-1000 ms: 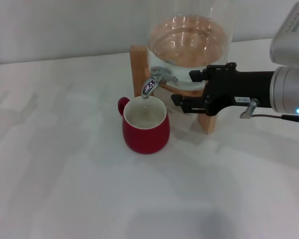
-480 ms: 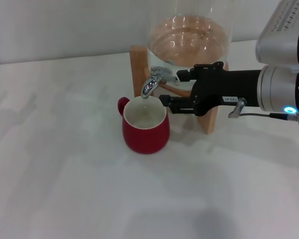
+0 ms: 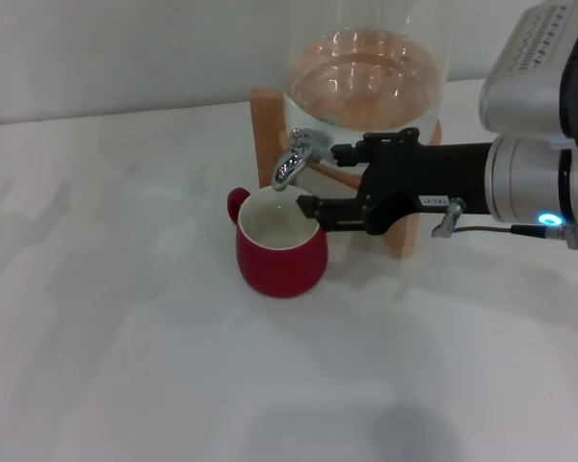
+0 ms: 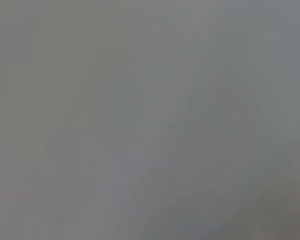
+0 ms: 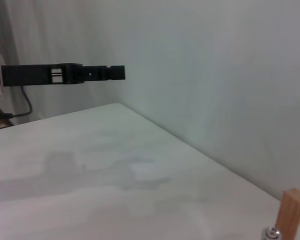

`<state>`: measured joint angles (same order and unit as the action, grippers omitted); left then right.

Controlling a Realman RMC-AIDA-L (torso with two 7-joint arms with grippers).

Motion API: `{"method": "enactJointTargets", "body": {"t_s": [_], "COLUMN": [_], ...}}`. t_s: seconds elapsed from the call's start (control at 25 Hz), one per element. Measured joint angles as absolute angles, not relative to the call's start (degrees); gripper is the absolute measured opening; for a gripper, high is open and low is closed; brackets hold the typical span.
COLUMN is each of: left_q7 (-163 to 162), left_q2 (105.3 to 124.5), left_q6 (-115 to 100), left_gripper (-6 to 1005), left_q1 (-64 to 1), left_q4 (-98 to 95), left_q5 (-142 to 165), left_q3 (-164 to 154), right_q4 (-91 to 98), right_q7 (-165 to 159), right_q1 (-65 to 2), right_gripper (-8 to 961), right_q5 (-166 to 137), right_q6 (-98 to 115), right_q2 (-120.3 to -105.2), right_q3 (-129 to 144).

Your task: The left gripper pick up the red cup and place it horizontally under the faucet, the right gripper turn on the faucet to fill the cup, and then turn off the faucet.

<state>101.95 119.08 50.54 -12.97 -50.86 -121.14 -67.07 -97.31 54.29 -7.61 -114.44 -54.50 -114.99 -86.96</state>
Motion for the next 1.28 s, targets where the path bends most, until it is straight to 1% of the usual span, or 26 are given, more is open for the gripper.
{"method": "enactJointTargets", "body": {"t_s": [1.28], "left_q7": [102.1], "left_q2": [119.10], "left_q6": [50.5], "left_gripper": [888], "left_q1": [-12.8], "left_q4": [-51.0], "left_q5": [-121.1], "left_q3": [-67.2], "right_q4": [-97.8], "right_q7": [54.9], "right_q1": [-7.8], "right_gripper": [721], "right_q5": [-113.8], "right_q6": [-59.4], "right_q2": [-114.88], "right_q3": [-89.1]}}
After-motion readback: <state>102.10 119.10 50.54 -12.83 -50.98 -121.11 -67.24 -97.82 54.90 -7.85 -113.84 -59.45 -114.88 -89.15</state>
